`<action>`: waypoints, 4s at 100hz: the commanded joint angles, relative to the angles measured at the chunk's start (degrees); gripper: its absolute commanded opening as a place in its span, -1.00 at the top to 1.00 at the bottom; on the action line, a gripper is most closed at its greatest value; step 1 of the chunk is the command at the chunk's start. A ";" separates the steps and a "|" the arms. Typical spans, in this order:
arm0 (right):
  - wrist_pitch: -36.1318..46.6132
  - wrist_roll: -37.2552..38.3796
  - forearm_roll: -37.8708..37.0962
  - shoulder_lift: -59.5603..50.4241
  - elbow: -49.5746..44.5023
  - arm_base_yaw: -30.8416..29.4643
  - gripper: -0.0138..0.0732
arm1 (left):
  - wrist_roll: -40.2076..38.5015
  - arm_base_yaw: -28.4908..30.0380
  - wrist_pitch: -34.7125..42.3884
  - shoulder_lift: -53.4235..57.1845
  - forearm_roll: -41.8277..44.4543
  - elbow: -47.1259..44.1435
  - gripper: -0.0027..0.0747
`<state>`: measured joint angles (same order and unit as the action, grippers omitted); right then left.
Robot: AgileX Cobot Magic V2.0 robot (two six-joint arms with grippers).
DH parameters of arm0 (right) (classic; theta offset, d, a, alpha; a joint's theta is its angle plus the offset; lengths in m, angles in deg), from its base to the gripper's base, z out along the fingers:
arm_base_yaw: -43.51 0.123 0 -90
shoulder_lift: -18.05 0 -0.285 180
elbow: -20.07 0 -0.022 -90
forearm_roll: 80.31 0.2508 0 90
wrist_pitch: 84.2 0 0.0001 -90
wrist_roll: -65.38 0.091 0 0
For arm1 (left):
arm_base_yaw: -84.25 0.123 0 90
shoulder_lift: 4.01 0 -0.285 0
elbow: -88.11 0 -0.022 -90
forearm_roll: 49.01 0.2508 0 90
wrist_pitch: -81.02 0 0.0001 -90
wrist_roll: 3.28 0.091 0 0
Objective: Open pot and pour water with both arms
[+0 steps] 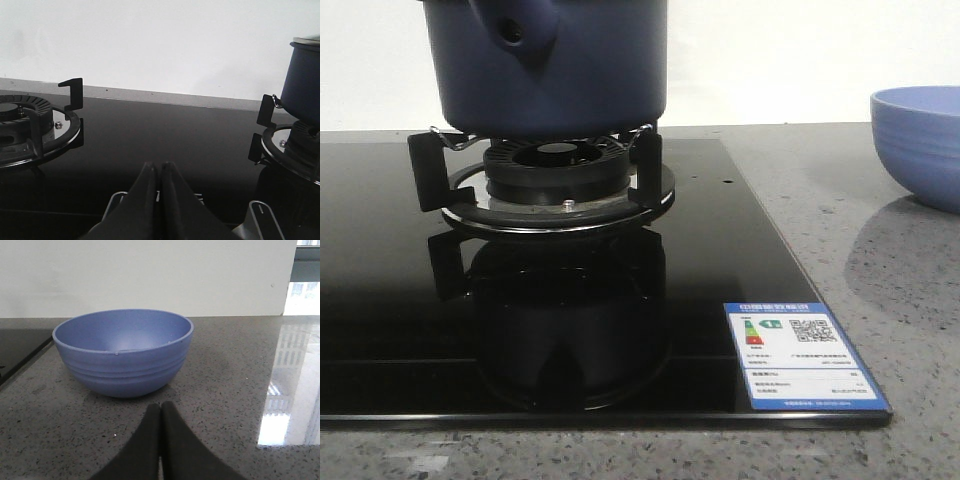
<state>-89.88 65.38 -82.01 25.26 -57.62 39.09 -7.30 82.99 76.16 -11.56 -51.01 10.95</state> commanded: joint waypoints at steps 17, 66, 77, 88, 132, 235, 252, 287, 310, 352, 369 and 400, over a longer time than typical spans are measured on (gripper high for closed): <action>4.45 -0.40 -0.02 -0.96 -1.38 -0.29 0.83 | -0.51 -0.31 4.87 1.54 0.01 -1.90 0.98; 4.45 -0.40 -0.02 -0.96 -1.38 -0.29 0.83 | -0.51 -0.31 4.87 1.54 0.01 -1.90 0.98; 4.55 -0.40 -0.02 -0.96 -1.38 -0.29 0.83 | -0.51 -0.31 4.87 1.54 0.01 -1.90 0.98; 4.85 -0.40 -0.02 -0.96 -1.38 -0.29 0.83 | -0.51 -0.31 4.87 1.54 0.01 -1.90 0.98; 8.59 -0.40 6.72 -0.96 -1.38 -0.29 0.83 | -0.51 -0.31 4.87 1.54 -6.11 -1.90 0.98; -23.49 -4.87 22.10 13.47 23.87 0.03 0.78 | 11.63 -0.31 -15.53 -8.40 -27.52 21.40 0.98; -27.62 -9.43 22.10 22.70 32.90 3.47 0.78 | 21.01 -0.31 -23.95 -16.79 -30.65 31.30 0.98; -26.38 -13.47 22.10 28.05 36.85 8.51 0.21 | 34.60 -8.48 -22.33 -23.91 -40.18 35.31 0.76; -25.55 -13.47 22.10 28.05 36.85 8.51 -0.38 | 44.24 -12.09 -20.13 -29.83 -48.21 37.31 0.13; -25.53 -13.47 22.10 28.05 36.85 8.51 -0.38 | 70.49 -14.04 -21.66 -50.07 -68.56 46.89 -0.24; -25.53 -13.47 22.10 28.05 36.85 8.51 -0.38 | 77.16 -14.04 -26.17 -59.65 -74.31 52.79 -0.24; -25.64 -13.47 22.10 28.05 36.85 8.51 -0.38 | 81.82 -14.04 -31.54 -73.10 -78.13 63.54 -0.42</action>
<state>-119.65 52.62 -60.09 52.58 -22.86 47.64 73.92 69.33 46.49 -83.36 -125.71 70.10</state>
